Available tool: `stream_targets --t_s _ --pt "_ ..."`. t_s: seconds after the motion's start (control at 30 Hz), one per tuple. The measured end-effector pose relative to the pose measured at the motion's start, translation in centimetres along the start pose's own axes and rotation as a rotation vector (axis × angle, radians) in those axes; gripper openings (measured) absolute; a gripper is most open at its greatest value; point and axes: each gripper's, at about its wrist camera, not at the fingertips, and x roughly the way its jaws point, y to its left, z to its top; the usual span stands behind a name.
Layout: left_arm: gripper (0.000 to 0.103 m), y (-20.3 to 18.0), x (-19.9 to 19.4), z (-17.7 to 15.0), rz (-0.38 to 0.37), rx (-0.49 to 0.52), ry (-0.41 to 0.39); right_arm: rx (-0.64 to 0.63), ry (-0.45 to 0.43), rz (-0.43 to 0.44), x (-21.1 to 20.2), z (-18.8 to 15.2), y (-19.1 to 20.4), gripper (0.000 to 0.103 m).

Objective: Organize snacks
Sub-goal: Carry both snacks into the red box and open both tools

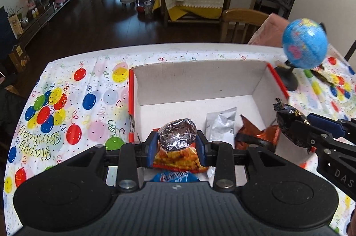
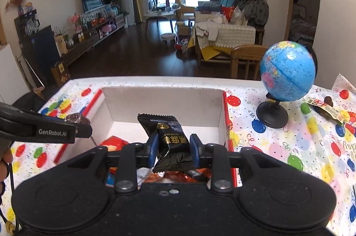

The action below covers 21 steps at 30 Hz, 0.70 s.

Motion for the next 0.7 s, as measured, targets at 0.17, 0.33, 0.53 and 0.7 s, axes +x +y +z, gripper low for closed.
stream_targets --t_s 0.17,0.33,0.53,0.7 --pt "0.035 -0.8 3.1 0.5 0.011 0.014 0.043 0.004 0.057 0.015 2.7 -0.2 -1.0 0.028" --pt "0.035 -1.1 5.4 0.5 0.021 0.019 0.084 0.003 0.097 0.029 4.7 -0.8 -1.0 0.028" --pt "0.035 -0.9 6.8 0.4 0.035 0.011 0.110 -0.004 0.137 0.036 6.5 -0.8 -1.1 0.029" --pt "0.035 -1.2 7.1 0.1 0.038 0.035 0.114 -0.015 0.156 0.045 7.1 -1.2 -0.4 0.029"
